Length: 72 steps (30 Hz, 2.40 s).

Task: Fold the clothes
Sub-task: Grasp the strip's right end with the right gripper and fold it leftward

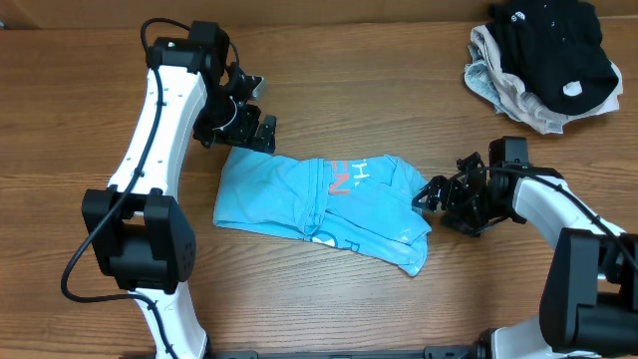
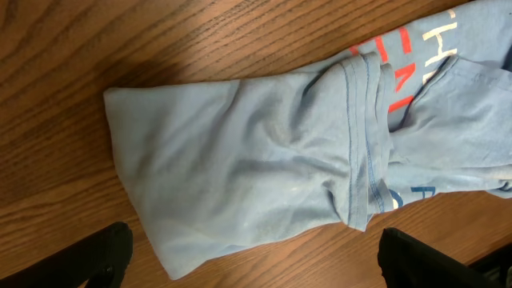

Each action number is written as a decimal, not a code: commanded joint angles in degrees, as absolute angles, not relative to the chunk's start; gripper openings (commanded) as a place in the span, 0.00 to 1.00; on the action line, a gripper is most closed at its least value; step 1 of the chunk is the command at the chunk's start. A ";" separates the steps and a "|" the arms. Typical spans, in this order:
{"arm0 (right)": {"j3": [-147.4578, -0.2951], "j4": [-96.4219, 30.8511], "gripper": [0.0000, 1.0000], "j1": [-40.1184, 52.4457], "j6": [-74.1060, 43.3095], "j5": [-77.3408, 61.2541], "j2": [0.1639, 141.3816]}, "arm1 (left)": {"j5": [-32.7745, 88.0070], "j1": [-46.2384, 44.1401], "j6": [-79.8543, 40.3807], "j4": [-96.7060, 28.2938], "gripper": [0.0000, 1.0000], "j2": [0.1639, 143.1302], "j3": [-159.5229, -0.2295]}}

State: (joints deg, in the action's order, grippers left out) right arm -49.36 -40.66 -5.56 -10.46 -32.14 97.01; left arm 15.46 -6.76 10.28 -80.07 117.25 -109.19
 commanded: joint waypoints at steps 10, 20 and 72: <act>-46.98 -37.78 0.83 6.20 -16.47 -23.99 97.41 | 16.14 -7.53 10.07 -79.22 1.00 116.88 -110.34; -47.05 -38.39 0.36 3.33 -22.98 -13.93 97.41 | 16.12 -7.53 10.07 -79.05 1.00 116.88 -110.34; -86.15 -57.93 0.04 30.02 -25.56 -15.75 97.41 | 10.52 -7.09 10.04 -70.43 1.00 116.88 -108.14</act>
